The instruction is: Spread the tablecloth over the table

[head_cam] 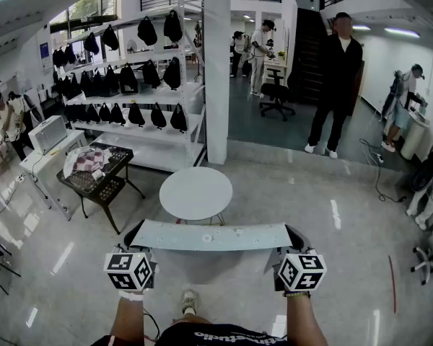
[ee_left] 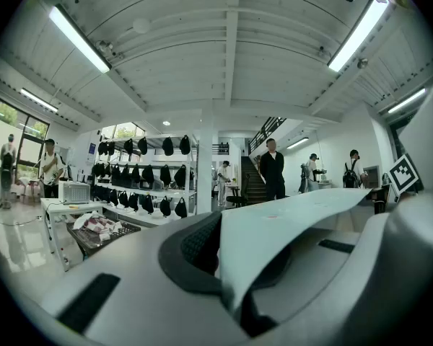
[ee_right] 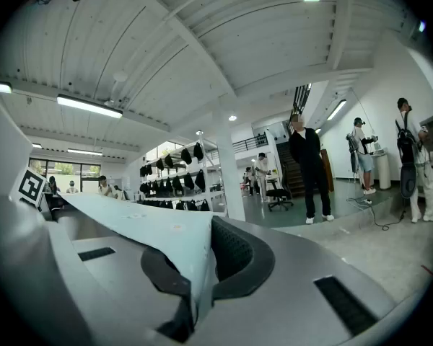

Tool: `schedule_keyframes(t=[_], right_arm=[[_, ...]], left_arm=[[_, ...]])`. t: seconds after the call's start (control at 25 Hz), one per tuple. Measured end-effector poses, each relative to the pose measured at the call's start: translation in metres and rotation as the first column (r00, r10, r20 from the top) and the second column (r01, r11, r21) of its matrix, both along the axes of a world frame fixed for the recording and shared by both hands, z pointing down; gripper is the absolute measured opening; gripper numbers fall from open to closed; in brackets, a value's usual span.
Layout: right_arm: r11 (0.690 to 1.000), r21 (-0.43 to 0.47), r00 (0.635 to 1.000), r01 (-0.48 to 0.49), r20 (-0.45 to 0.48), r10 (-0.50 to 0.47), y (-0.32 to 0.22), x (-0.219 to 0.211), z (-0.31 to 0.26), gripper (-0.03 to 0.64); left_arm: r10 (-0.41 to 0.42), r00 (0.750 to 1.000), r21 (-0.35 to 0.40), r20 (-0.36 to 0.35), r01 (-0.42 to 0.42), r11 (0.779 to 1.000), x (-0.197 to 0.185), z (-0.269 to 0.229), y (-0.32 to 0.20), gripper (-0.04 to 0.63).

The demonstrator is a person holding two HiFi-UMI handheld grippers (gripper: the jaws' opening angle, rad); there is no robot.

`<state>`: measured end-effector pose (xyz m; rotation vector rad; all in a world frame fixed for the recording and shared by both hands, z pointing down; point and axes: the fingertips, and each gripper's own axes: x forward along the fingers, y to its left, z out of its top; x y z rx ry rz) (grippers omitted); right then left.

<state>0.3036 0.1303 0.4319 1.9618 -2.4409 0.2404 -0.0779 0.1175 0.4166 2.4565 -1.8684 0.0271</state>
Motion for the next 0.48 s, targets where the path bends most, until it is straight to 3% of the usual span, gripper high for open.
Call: schedule_keyframes(t=[0.48], right_arm=[[1.000, -0.004, 1.000, 0.004, 0.024, -0.004, 0.0036, -0.0083, 0.0048, 0.028]], left_arm=[[0.006, 1.000, 0.000, -0.017, -0.006, 1.000, -0.0068, 0.0002, -0.0018, 0.020]])
